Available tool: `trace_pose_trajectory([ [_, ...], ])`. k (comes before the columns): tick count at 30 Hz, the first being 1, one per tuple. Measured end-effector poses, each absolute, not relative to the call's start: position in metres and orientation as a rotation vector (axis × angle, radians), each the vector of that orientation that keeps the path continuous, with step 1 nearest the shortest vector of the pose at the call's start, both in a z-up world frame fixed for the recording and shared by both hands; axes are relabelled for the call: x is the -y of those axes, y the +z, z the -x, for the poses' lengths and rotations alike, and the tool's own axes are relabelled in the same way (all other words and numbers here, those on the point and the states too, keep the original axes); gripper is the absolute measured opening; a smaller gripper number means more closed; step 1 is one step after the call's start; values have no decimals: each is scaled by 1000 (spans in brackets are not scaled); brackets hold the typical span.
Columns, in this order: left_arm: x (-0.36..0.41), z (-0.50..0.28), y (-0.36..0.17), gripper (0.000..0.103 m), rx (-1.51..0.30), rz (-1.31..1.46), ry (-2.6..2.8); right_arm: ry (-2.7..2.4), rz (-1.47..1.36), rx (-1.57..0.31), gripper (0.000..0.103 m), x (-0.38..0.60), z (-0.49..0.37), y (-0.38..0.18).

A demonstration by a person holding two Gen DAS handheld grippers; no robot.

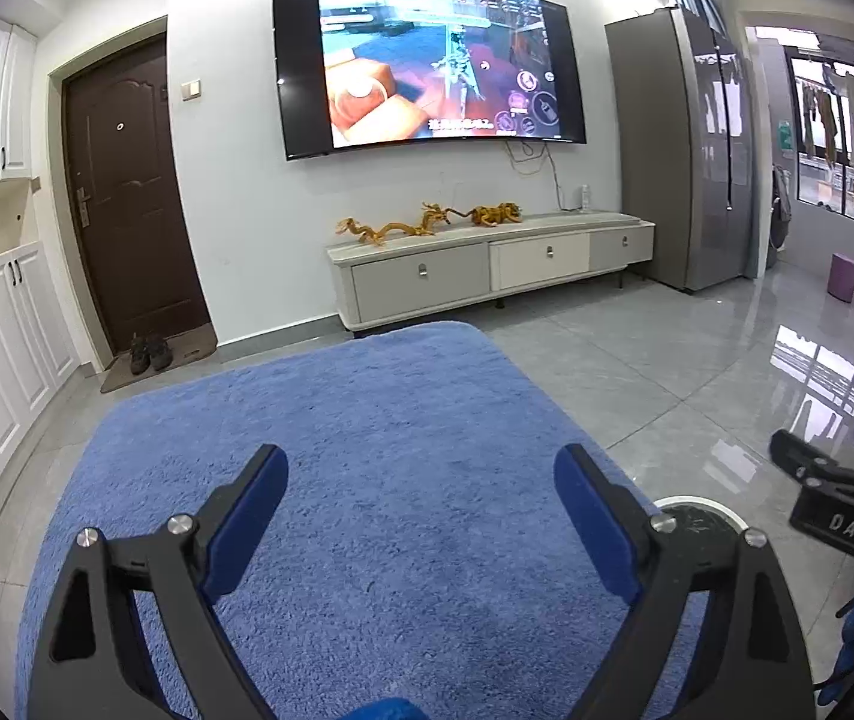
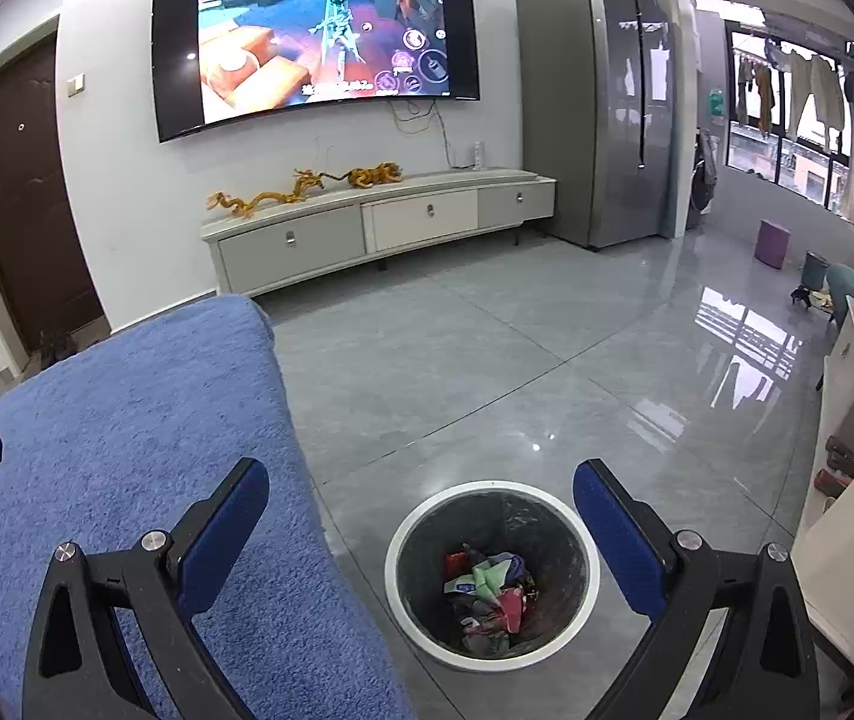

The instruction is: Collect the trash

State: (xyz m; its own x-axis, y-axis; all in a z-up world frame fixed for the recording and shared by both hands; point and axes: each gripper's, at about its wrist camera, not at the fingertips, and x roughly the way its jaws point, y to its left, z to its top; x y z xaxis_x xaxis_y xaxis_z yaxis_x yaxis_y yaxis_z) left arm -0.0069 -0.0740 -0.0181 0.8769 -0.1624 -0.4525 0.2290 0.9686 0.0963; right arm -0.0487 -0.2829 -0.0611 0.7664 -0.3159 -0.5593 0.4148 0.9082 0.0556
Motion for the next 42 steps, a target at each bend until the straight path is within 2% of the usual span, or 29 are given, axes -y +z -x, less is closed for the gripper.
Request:
trace_pose_trajectory([
  [42, 80, 7, -26, 91, -512, -129, -209, -438, -180, -539, 102, 290, 60, -54],
])
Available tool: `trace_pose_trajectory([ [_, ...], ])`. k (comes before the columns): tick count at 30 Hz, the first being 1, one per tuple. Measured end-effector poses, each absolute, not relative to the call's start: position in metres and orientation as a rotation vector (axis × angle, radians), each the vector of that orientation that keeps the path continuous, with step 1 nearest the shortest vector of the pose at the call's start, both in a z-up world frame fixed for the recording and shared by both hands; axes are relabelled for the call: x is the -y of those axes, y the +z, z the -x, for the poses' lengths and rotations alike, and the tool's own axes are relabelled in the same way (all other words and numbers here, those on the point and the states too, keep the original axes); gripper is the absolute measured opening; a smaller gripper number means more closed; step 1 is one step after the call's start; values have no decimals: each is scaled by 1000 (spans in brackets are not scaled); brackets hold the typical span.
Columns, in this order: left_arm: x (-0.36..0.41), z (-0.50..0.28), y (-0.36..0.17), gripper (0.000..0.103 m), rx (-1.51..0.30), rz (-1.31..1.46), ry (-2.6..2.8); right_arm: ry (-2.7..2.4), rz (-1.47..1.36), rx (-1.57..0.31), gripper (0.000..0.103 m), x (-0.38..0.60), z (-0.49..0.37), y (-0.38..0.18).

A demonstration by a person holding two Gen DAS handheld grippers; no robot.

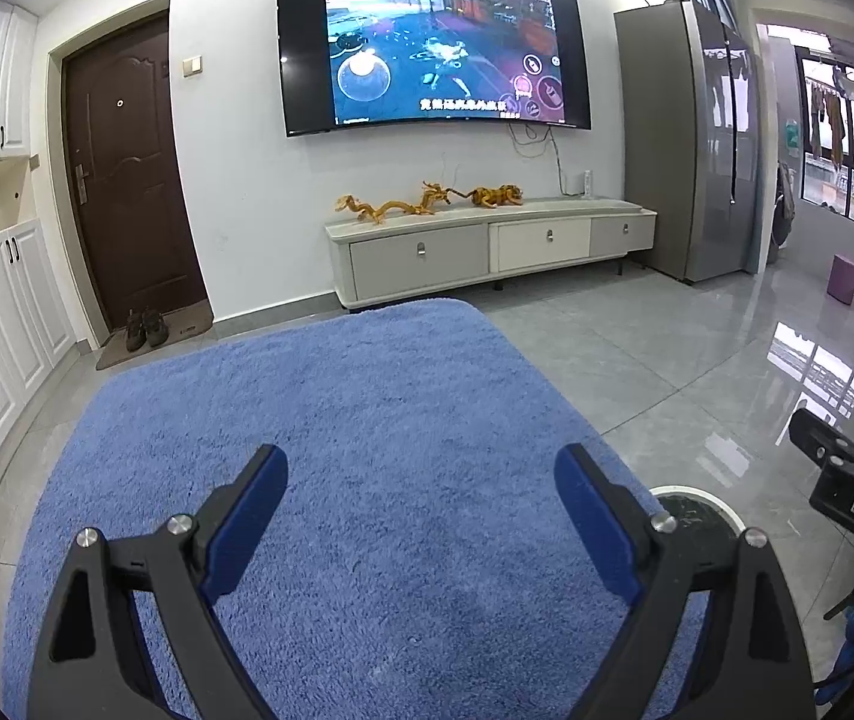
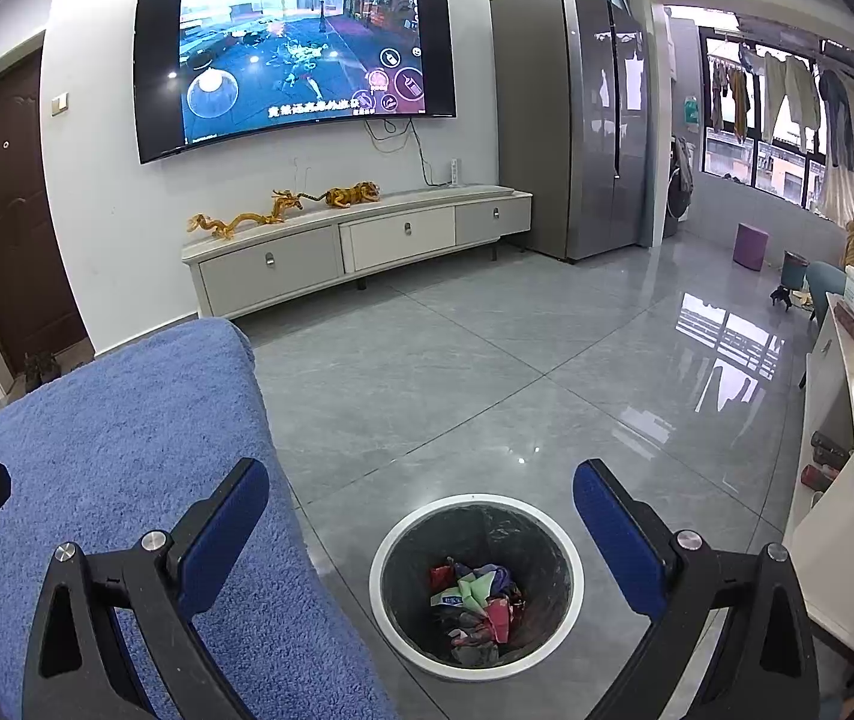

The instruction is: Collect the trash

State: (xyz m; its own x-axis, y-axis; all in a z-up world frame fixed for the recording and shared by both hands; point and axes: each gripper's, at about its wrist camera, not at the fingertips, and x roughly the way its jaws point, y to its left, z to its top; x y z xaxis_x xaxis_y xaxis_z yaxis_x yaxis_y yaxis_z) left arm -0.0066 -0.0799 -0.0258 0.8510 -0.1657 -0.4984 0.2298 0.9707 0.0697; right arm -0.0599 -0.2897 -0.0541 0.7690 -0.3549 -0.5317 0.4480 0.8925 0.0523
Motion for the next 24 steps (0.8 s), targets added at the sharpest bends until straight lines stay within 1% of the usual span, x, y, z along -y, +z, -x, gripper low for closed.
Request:
trace_pose_trajectory([
  [24, 93, 10, -25, 91, -515, -161, -230, -468, -179, -560, 102, 294, 58, -60],
])
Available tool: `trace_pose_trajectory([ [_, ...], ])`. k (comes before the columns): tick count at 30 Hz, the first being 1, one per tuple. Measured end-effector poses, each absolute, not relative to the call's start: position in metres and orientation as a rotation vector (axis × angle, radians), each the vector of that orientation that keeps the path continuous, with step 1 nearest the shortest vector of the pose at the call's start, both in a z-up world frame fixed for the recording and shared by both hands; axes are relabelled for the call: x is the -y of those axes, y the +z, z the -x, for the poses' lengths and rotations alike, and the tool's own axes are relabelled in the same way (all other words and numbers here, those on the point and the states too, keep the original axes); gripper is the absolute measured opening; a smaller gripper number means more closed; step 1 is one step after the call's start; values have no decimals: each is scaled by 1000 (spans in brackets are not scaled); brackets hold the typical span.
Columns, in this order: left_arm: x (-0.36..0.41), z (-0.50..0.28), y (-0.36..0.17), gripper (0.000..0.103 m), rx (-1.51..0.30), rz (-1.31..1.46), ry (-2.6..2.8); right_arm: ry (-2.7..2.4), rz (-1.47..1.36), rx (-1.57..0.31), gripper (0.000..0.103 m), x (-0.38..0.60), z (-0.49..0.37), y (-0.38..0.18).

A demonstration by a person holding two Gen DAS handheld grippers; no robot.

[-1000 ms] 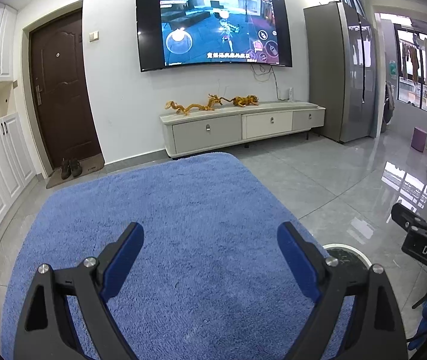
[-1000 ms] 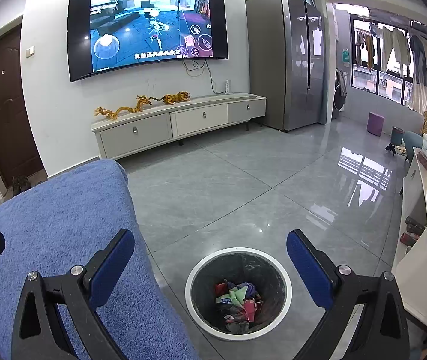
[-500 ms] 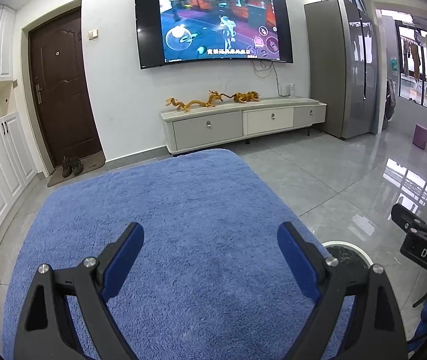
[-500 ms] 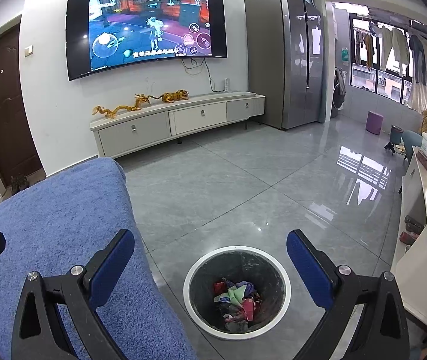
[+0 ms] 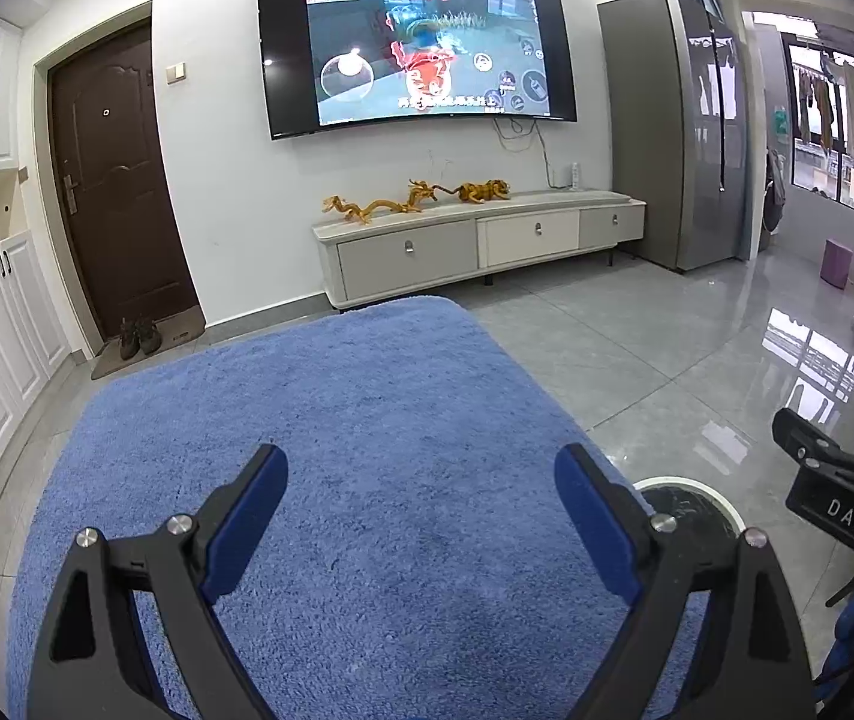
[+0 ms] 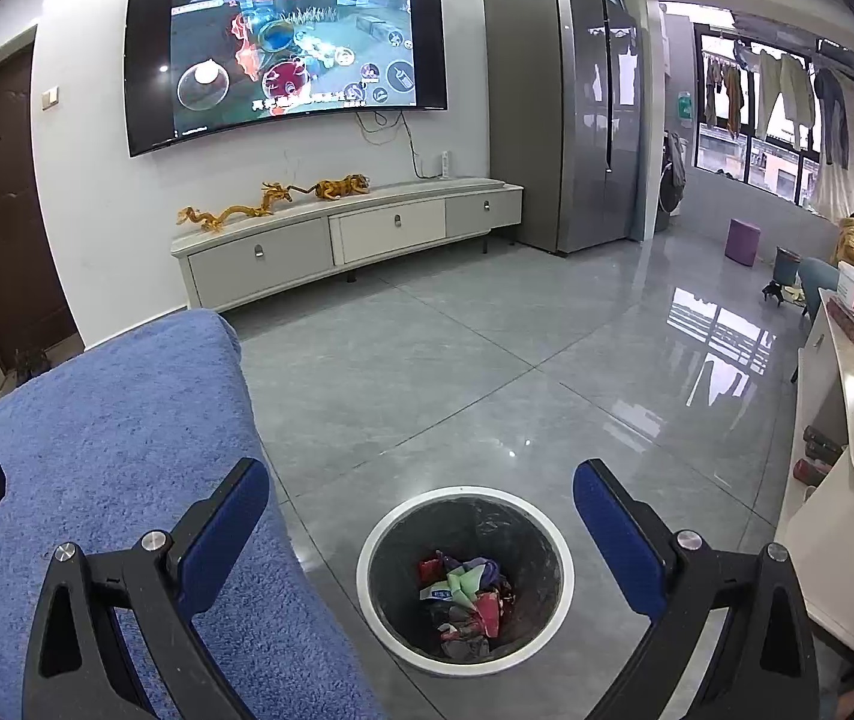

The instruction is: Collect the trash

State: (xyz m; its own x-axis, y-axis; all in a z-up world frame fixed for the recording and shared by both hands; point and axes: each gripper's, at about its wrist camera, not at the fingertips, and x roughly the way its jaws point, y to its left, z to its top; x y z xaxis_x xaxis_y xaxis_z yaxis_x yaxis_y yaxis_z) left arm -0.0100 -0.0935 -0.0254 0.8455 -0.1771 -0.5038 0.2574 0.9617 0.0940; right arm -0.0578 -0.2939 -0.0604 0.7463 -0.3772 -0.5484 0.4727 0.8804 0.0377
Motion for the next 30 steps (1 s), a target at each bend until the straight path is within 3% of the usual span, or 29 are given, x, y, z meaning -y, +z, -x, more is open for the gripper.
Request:
trace_pose_trajectory([
  [30, 95, 7, -30, 91, -553, -161, -237, -486, -184, -568, 103, 300, 61, -63],
])
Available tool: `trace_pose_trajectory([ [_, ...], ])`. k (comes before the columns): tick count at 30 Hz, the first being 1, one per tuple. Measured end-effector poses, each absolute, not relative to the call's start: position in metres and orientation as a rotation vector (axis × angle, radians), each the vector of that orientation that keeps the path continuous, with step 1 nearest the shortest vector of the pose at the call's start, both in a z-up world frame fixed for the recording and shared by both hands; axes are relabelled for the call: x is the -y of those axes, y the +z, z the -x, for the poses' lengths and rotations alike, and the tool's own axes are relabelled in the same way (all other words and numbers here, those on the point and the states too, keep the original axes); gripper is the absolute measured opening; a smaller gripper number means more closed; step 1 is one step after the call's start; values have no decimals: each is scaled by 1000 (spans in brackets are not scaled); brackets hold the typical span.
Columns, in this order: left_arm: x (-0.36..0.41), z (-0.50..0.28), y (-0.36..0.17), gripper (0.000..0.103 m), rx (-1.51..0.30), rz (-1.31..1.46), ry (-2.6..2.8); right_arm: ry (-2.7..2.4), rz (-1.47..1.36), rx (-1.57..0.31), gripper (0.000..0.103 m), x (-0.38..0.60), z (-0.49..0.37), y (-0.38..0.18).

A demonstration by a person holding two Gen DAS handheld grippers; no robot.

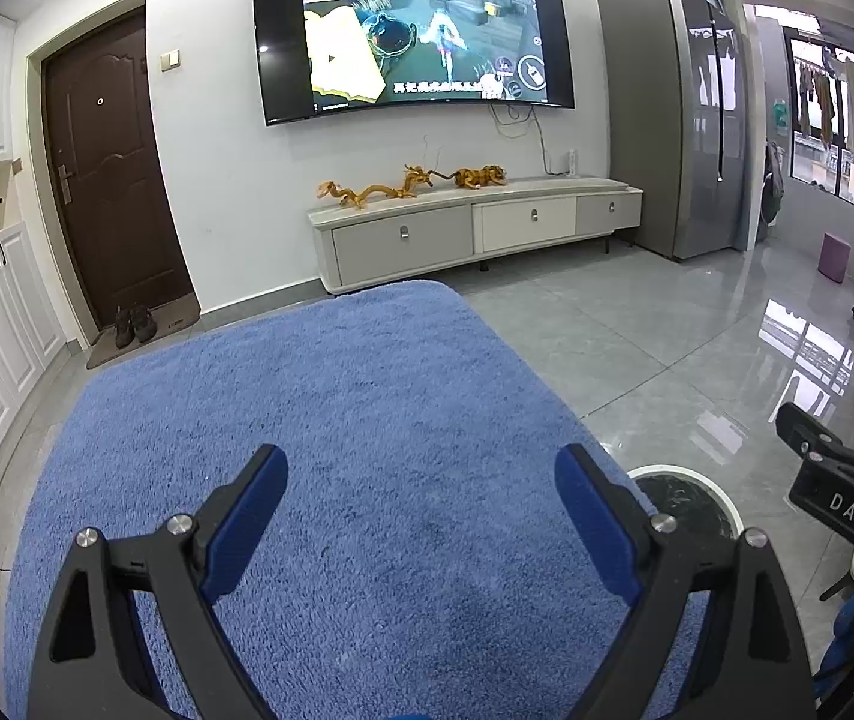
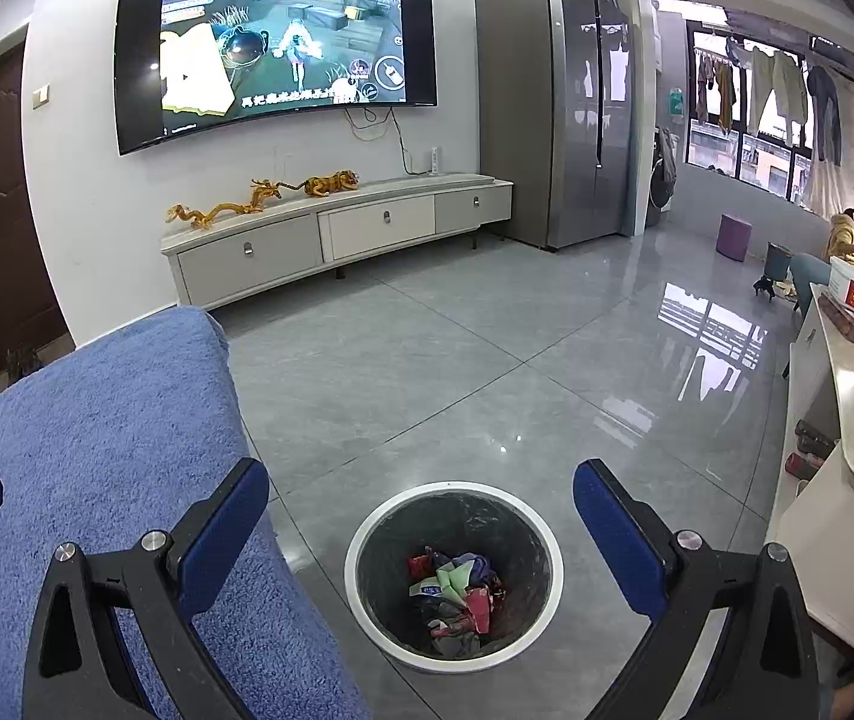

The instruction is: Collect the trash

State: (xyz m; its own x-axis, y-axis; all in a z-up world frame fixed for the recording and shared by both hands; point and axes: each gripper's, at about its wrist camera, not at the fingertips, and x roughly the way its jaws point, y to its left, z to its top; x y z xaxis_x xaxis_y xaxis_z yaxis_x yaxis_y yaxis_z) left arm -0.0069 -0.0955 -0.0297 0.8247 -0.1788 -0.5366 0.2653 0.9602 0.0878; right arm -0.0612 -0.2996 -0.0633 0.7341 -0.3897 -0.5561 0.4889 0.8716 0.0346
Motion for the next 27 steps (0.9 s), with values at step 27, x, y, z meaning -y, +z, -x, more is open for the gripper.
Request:
trace_pose_trajectory([
  [27, 97, 6, -32, 91, -572, -167, -242, -492, -189, -573, 103, 299, 63, -68],
])
